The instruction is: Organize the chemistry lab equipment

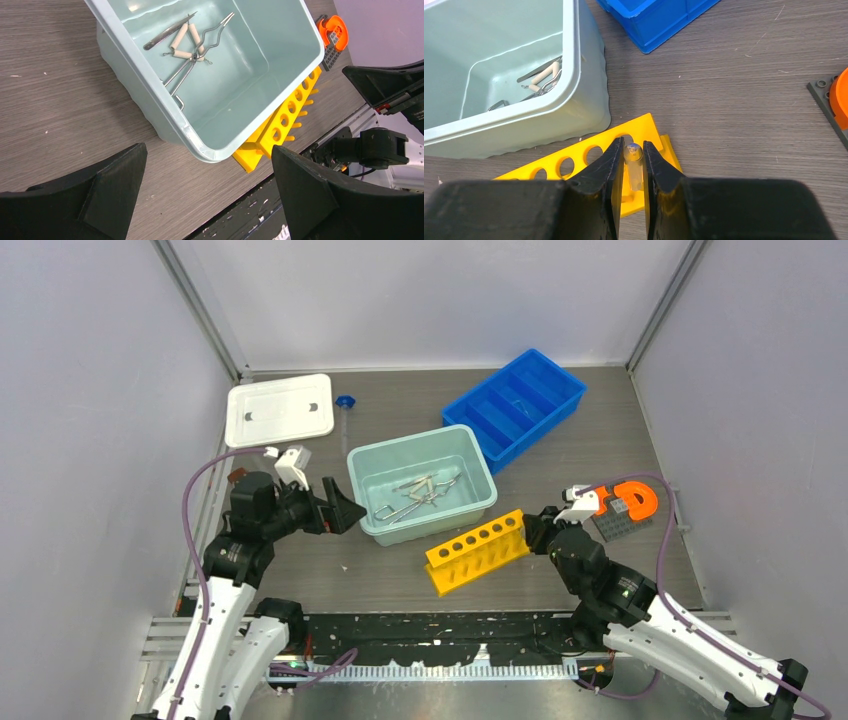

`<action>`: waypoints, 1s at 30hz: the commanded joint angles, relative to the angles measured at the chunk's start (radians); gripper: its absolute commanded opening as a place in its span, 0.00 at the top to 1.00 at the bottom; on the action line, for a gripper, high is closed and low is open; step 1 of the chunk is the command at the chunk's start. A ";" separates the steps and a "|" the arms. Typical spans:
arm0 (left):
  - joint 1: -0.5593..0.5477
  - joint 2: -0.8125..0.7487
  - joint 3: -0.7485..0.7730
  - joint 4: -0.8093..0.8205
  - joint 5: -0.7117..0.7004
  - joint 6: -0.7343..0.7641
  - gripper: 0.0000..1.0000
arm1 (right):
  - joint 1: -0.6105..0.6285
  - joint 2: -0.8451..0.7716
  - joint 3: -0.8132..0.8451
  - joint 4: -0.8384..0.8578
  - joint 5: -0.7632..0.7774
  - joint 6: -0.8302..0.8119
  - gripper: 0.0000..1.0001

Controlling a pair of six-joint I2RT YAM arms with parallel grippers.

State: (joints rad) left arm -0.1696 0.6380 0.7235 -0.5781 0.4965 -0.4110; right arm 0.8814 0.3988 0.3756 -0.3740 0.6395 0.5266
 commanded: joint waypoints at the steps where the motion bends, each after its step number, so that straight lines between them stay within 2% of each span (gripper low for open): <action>1: -0.005 -0.013 0.040 0.009 -0.013 0.015 0.00 | 0.002 0.002 0.004 0.019 -0.004 0.036 0.86; 30: -0.010 -0.013 0.042 0.006 -0.021 0.017 0.00 | 0.002 0.012 0.017 -0.010 0.016 0.029 0.84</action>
State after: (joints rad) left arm -0.1749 0.6346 0.7235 -0.5812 0.4782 -0.4103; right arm 0.8814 0.4000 0.3756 -0.3908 0.6422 0.5335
